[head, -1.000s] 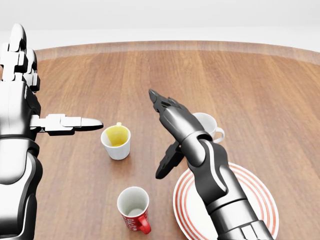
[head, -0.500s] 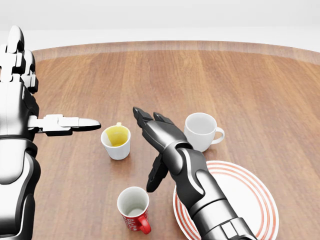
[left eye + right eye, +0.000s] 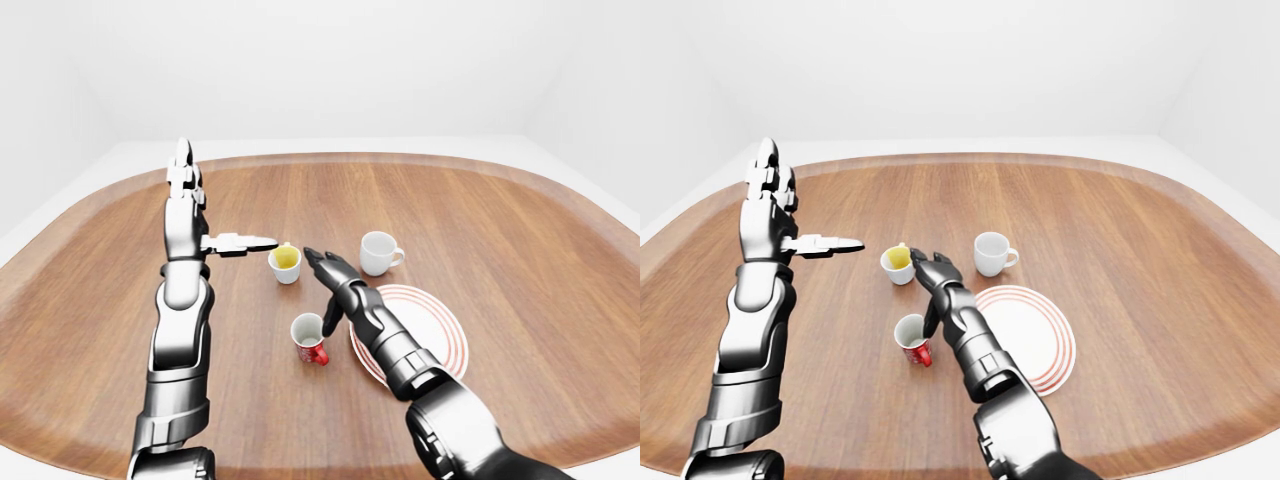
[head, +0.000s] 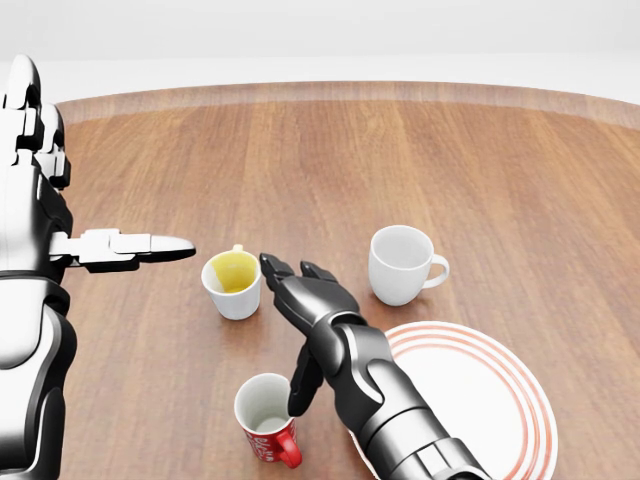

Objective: Pick up the red mug and put it on the plate

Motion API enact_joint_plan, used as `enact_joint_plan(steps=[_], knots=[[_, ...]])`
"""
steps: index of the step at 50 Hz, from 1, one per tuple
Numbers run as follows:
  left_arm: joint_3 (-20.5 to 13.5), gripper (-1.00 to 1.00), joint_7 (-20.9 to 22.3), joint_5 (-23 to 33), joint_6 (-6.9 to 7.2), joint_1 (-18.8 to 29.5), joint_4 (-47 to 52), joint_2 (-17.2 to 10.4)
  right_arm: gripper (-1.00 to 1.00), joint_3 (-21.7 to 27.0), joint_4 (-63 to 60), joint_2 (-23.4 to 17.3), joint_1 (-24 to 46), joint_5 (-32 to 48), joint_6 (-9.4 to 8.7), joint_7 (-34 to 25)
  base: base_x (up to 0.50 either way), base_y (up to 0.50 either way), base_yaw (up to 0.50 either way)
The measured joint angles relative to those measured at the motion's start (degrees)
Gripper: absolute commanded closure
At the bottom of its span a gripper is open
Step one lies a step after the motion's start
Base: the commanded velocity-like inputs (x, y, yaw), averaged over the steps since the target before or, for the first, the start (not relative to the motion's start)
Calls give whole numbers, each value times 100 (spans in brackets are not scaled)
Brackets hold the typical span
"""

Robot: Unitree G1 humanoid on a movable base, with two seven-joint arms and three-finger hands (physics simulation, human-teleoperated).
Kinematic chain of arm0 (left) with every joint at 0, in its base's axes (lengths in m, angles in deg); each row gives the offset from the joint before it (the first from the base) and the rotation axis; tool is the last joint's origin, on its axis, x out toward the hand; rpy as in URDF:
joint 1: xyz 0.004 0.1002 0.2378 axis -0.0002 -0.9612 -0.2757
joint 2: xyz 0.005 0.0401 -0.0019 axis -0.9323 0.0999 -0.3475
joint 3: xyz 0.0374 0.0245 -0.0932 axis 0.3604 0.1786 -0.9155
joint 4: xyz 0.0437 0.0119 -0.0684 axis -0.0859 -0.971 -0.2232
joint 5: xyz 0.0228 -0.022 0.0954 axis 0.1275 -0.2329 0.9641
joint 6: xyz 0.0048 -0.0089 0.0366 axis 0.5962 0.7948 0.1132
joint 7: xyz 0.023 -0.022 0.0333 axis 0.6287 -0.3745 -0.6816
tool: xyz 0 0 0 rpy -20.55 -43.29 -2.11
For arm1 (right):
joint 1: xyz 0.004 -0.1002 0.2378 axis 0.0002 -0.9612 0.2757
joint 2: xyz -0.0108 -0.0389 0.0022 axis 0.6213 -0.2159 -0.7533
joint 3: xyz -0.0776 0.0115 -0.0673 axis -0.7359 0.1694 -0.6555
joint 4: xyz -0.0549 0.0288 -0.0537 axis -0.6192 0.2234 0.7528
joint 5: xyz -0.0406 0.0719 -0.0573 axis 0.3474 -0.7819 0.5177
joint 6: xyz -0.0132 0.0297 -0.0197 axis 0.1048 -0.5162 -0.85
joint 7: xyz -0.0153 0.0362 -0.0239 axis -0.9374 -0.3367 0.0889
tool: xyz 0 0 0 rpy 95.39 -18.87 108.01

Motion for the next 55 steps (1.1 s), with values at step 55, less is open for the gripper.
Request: enact_joint_plan(steps=[55], knots=[[-40, -100, -14, -98, 0, -17, -76, -45, -100, -105, 1745, 609, 415, 107, 0, 662, 0, 0, 0]])
